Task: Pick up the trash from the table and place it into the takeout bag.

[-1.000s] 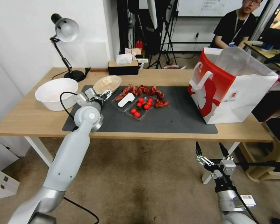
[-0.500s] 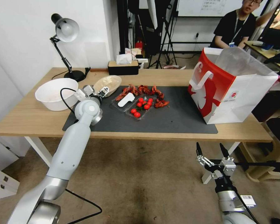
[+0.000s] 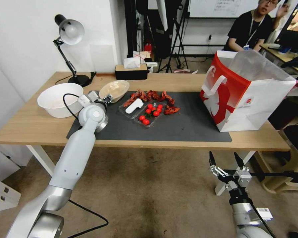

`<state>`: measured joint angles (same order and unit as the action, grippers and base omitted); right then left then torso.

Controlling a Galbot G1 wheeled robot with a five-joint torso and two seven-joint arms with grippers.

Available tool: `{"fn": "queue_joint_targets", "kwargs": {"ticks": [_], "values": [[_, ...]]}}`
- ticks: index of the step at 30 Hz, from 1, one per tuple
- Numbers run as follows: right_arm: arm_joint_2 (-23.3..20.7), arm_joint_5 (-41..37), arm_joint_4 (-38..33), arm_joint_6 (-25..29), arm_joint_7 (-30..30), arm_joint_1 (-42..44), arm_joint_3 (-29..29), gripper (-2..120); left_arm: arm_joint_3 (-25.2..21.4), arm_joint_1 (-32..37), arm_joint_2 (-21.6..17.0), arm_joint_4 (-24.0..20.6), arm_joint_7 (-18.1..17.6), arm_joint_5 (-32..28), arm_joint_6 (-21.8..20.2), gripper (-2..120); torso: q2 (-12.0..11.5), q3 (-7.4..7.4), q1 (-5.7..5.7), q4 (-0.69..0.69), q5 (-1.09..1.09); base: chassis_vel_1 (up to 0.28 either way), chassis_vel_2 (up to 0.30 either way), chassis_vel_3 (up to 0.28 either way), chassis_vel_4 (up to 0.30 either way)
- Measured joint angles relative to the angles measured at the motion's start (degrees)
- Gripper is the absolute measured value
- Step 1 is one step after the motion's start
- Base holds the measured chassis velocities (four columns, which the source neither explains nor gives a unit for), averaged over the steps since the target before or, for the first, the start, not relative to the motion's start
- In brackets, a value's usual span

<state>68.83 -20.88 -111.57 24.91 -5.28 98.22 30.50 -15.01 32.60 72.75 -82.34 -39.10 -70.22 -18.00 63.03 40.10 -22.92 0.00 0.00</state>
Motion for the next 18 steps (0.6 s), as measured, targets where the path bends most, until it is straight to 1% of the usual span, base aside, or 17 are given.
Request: {"fn": "queue_joint_targets", "kwargs": {"ticks": [2,4,5,8,9,10,11,12,15,16,18], "values": [[0.1,0.0,-0.1,0.0,0.0,0.1,0.0,100,0.0,0.3,0.0,-0.2,0.5,0.0,0.2,30,0.0,0.00,0.00,0.00,0.00,0.000,0.000,0.000,0.000],[0.1,0.0,-0.1,0.1,0.0,0.1,0.0,100,0.1,0.3,0.0,-0.2,0.6,0.0,0.3,29,0.0,0.00,0.00,0.00,0.00,0.000,0.000,0.000,0.000],[0.1,0.0,-0.1,0.1,0.0,0.2,0.1,100,0.1,0.4,0.0,-0.3,1.1,0.0,0.8,21,0.0,0.00,0.00,0.00,0.00,0.000,0.000,0.000,0.000],[0.1,0.0,-0.1,0.2,0.1,0.2,0.2,100,0.1,0.4,0.0,-0.5,2.6,0.1,2.2,7,0.0,0.00,0.00,0.00,0.00,0.000,0.000,0.000,0.000],[0.1,0.0,-0.1,0.2,0.1,0.2,0.2,100,0.1,0.4,0.0,-0.5,2.6,0.1,2.2,7,0.0,0.00,0.00,0.00,0.00,0.000,0.000,0.000,0.000],[0.1,0.1,-0.1,0.2,0.1,0.2,0.2,100,0.1,0.5,0.0,-0.5,3.3,0.1,2.8,3,0.0,0.00,0.00,0.00,0.01,0.000,0.000,0.000,0.000],[0.1,0.1,-0.1,0.2,0.1,0.2,0.2,100,0.1,0.6,0.0,-0.6,4.2,0.2,3.7,0,0.0,0.00,0.00,0.00,0.00,0.000,0.000,0.000,0.000],[0.1,0.1,-0.1,0.2,0.1,0.2,0.2,100,0.1,0.6,0.0,-0.6,4.2,0.2,3.7,0,0.0,0.00,0.00,0.00,0.00,0.000,0.000,0.000,0.000],[0.1,0.1,-0.2,0.2,0.1,0.2,0.2,100,0.2,0.7,0.0,-0.9,6.7,0.7,6.2,0,0.0,0.00,0.00,0.00,0.01,0.000,0.000,0.000,0.000],[0.1,0.1,-0.2,0.2,0.1,0.2,0.2,100,0.2,0.7,0.0,-0.9,6.7,0.7,6.2,0,0.0,0.00,0.00,0.00,0.01,0.000,0.000,0.000,0.000],[0.1,0.1,-0.3,0.2,0.1,0.2,0.2,100,0.2,0.6,0.0,-1.1,9.1,1.5,8.1,0,0.0,0.00,0.00,0.00,0.00,0.000,0.000,0.000,0.000]]}}
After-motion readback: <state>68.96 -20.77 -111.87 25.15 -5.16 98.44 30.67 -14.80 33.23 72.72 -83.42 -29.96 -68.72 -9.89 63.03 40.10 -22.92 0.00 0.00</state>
